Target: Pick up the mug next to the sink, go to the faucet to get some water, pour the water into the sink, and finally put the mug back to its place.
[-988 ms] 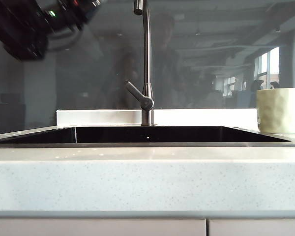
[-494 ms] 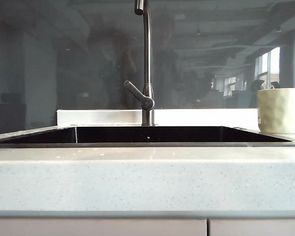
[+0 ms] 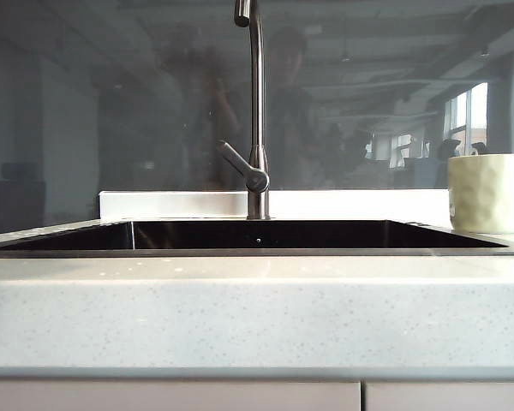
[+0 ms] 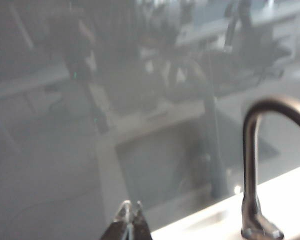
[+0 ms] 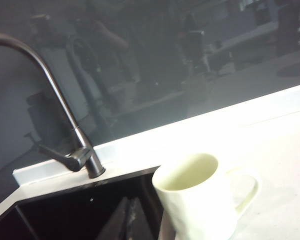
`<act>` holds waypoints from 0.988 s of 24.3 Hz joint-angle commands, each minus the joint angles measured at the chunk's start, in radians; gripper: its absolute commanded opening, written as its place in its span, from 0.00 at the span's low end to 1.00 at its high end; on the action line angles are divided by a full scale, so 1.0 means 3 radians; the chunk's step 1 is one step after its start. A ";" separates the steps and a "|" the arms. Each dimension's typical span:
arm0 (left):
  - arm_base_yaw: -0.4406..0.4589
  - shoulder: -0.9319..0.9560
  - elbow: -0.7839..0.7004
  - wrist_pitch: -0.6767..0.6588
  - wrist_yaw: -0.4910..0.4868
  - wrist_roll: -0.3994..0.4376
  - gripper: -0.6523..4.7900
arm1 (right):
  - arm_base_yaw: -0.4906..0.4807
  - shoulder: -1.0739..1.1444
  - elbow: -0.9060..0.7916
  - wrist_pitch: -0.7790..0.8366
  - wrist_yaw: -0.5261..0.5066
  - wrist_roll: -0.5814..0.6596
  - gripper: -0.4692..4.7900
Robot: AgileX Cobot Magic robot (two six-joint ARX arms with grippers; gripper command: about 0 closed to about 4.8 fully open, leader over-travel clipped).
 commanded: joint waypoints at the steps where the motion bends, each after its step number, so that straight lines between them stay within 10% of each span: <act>1: -0.0017 -0.0262 0.0020 -0.0118 -0.0055 0.0195 0.12 | 0.0000 -0.0120 0.0018 -0.0083 -0.0169 0.0010 0.08; 7: -0.0013 -0.0861 -0.0483 -0.0048 -0.0111 0.0202 0.12 | -0.0003 -0.0174 0.0017 -0.0099 -0.0172 0.0011 0.08; 17: -0.0011 -0.3140 -0.3516 0.1228 -0.0502 -0.0107 0.12 | -0.0003 -0.0170 0.0017 -0.0099 -0.0169 0.0010 0.08; 24: -0.0010 -0.4320 -0.4687 0.1097 -0.0913 -0.0086 0.11 | -0.0003 -0.0172 0.0017 -0.0098 -0.0172 0.0010 0.08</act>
